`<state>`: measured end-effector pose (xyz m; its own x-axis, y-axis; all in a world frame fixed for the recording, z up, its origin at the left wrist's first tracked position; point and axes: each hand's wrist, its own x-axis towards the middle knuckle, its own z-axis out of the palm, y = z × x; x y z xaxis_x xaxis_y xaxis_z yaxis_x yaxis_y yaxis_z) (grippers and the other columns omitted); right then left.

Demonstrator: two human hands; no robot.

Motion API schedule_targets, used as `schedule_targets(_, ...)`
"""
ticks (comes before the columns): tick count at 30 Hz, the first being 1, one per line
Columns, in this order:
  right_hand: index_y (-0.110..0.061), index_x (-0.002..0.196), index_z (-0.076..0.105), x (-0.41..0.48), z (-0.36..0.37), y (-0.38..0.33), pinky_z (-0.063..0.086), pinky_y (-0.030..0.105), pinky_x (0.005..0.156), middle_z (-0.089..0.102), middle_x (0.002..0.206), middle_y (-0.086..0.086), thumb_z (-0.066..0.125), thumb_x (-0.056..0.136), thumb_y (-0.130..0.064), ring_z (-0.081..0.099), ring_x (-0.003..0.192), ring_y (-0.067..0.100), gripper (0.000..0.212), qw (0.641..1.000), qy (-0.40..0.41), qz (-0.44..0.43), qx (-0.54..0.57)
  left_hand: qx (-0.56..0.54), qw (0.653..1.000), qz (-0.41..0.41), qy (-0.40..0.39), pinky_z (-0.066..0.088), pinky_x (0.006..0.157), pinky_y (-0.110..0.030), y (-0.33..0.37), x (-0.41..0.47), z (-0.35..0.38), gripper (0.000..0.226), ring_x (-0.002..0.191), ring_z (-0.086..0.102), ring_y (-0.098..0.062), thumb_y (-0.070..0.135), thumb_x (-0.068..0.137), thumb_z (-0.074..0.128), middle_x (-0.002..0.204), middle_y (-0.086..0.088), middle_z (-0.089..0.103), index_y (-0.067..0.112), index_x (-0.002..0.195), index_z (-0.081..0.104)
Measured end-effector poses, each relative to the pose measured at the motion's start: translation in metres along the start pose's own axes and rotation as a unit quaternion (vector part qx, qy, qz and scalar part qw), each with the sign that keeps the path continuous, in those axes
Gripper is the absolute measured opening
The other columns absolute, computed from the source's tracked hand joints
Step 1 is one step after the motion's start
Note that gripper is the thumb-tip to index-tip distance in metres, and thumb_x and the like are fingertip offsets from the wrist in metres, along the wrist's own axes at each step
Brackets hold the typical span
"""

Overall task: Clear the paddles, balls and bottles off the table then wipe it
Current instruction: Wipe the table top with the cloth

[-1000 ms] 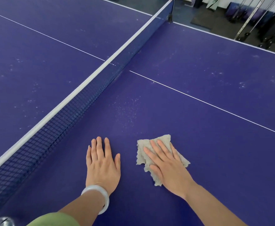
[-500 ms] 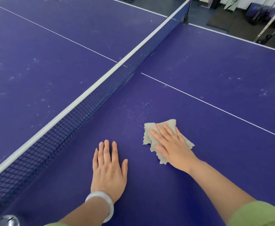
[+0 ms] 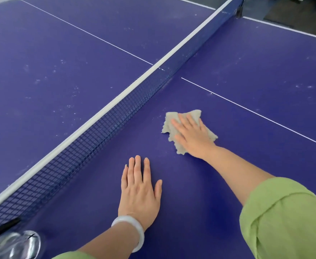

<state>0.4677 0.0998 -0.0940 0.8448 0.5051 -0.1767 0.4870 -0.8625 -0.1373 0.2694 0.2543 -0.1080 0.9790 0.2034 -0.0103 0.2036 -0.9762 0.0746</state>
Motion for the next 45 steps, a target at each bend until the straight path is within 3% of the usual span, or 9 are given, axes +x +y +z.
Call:
schedule_targets(2,-0.035,0.155,0.0,-0.005,0.004,0.002,-0.006,0.045,0.12,-0.011,0.162,-0.011,0.018,0.105,-0.042,-0.014,0.149,0.015,0.053,0.998,-0.013,-0.065,-0.008,-0.001,1.0,-0.002,0.002,0.018,0.115,-0.046,0.0,0.001,0.0,0.067,0.143,0.032,-0.035,0.049,0.097,0.025,0.153,-0.019,0.036,0.006,0.148,0.038)
schedule_targets(7,-0.028,0.155,0.009,0.029,-0.016,0.065,0.001,0.052,0.119,0.002,0.163,-0.001,0.02,0.104,-0.038,-0.002,0.149,0.023,0.053,0.976,0.032,0.215,0.016,-0.006,1.0,0.003,0.004,0.016,0.116,-0.046,0.0,-0.001,0.002,0.067,0.146,0.027,-0.034,0.048,0.099,0.024,0.156,-0.019,0.031,0.006,0.15,0.032)
schedule_targets(11,-0.03,0.156,0.005,0.086,-0.031,0.054,-0.004,0.053,0.119,-0.005,0.164,0.001,0.017,0.103,-0.042,-0.009,0.149,0.025,0.056,0.962,0.001,0.266,0.06,-0.007,1.0,0.006,0.006,0.018,0.115,-0.047,0.0,-0.001,0.002,0.067,0.145,0.029,-0.035,0.047,0.099,0.025,0.155,-0.02,0.033,0.005,0.149,0.034)
schedule_targets(25,-0.032,0.154,-0.009,0.021,0.009,-0.1,-0.009,0.053,0.119,-0.018,0.162,0.0,0.015,0.103,-0.046,-0.019,0.148,0.025,0.059,0.998,-0.02,-0.064,-0.009,-0.008,1.0,0.003,0.006,0.018,0.114,-0.046,0.0,-0.001,-0.001,0.067,0.143,0.034,-0.035,0.047,0.097,0.028,0.152,-0.02,0.037,0.004,0.148,0.038)
schedule_targets(29,-0.035,0.155,-0.003,-0.018,0.005,-0.002,-0.008,0.052,0.119,-0.012,0.163,-0.003,0.014,0.102,-0.049,-0.013,0.149,0.024,0.057,0.987,0.023,0.158,0.015,-0.008,1.0,0.0,0.003,0.017,0.115,-0.046,0.001,-0.002,-0.002,0.067,0.143,0.033,-0.036,0.048,0.097,0.026,0.152,-0.02,0.037,0.005,0.146,0.04)
schedule_targets(33,-0.029,0.156,-0.001,-0.064,0.0,0.054,-0.002,0.058,0.118,-0.007,0.164,0.004,0.013,0.101,-0.049,-0.01,0.149,0.028,0.06,0.904,0.041,0.421,0.068,-0.014,1.0,-0.003,-0.004,0.016,0.116,-0.047,0.002,-0.001,-0.002,0.068,0.145,0.029,-0.036,0.048,0.097,0.023,0.153,-0.02,0.035,0.005,0.148,0.038)
schedule_targets(36,-0.02,0.155,0.013,-0.08,0.009,0.007,0.006,0.06,0.117,0.007,0.162,0.012,0.023,0.1,-0.047,0.003,0.149,0.034,0.062,0.936,0.088,0.339,0.041,-0.012,1.0,0.002,-0.001,0.016,0.116,-0.046,0.002,-0.002,-0.001,0.068,0.144,0.03,-0.036,0.048,0.097,0.023,0.153,-0.021,0.036,0.004,0.147,0.039)
schedule_targets(40,-0.035,0.152,-0.016,-0.105,0.025,-0.029,-0.008,0.047,0.121,-0.023,0.16,-0.009,-0.008,0.088,-0.055,-0.022,0.148,0.018,0.067,0.996,-0.005,0.084,-0.007,-0.017,1.0,0.001,0.005,0.015,0.116,-0.046,0.001,-0.002,-0.001,0.069,0.144,0.03,-0.036,0.048,0.097,0.021,0.153,-0.021,0.035,0.004,0.147,0.039)
schedule_targets(45,-0.031,0.155,0.005,-0.184,0.037,0.06,0.008,0.057,0.118,0.009,0.163,0.003,0.001,0.094,-0.055,0.004,0.149,0.026,0.066,0.914,0.101,0.393,-0.009,-0.029,1.0,-0.001,-0.012,0.014,0.118,-0.047,0.001,-0.002,-0.003,0.07,0.146,0.026,-0.036,0.048,0.096,0.021,0.154,-0.022,0.033,0.004,0.148,0.037)
